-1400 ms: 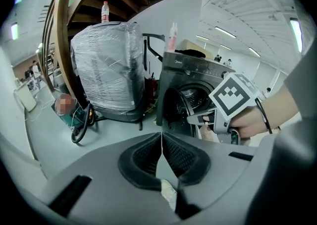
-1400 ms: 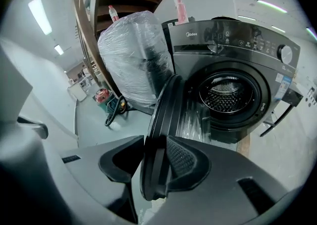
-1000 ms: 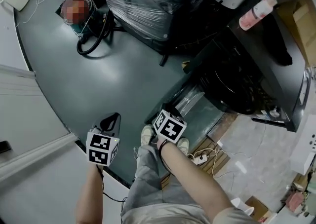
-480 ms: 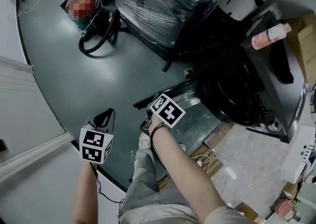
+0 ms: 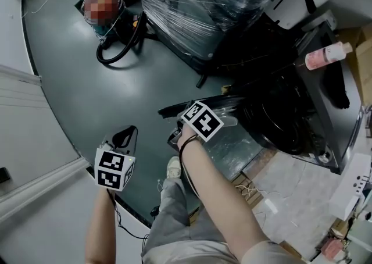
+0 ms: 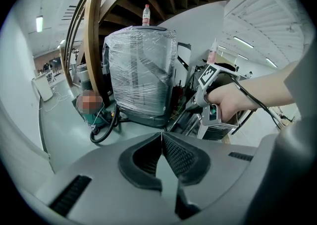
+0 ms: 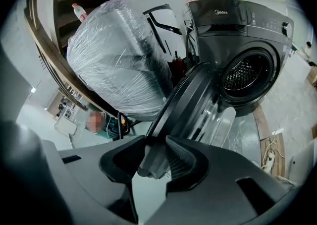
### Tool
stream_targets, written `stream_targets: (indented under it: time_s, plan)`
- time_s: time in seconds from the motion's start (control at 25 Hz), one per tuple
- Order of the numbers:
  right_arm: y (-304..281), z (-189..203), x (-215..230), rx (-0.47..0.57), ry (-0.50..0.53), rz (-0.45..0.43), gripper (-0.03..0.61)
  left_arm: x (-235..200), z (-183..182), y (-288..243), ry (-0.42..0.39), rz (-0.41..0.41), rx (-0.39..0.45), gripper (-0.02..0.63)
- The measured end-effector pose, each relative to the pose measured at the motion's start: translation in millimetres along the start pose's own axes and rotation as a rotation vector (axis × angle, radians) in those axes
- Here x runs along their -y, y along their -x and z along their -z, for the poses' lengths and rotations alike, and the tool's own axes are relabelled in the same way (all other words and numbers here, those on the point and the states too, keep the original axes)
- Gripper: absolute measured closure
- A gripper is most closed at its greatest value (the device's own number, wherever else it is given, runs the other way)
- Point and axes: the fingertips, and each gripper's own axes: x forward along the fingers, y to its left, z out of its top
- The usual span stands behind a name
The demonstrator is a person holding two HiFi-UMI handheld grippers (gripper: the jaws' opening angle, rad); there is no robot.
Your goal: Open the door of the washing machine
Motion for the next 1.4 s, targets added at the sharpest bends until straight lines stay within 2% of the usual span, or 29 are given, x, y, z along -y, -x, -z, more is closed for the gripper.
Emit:
stream_targets:
  time_s: [0.36,0.56,0.64,0.76,0.96,1.24,1.4]
  plan:
    - [-13.1,-12.2,-17.6,-0.014,0.135,-0.034,0.460,-12.5,-15.4,-5.4,-0.006,-0.004,0.008,0.589]
    - [-10.3,-12.2,-6.1,-0.057,0.161,-0.054,0.480,-9.5,-22.1,-4.4,-0.017,-0.009,0.005,0.589]
    - [-2.5,-15.9,-2.1,-0.053,0.203,-0.075,0.499,-5.9,-31.9,-1.6,-0.023,-0.011,0.015,0.589]
    - [16.4,-28.4,-4.1,-0.010,0.312,-0.161,0.534,1.2,-52.3,7.7,-0.024,-0.031,0.055,0.589]
    - [61.5,-64.8,-9.6,0.065,0.457,-0.322,0.541,22.6,-95.6,22.8,-0.018,-0.035,0.141,0.589]
    - [157.0,-134.1,-0.3,0.256,0.676,-0.428,0.549,80.2,-156.5,37.2,-0.114,-0.013,0.225,0.589]
    - [220.5,-162.9,14.7,0.329,0.732,-0.482,0.551,126.3,-188.1,50.3,-0.134,0.024,0.273,0.589]
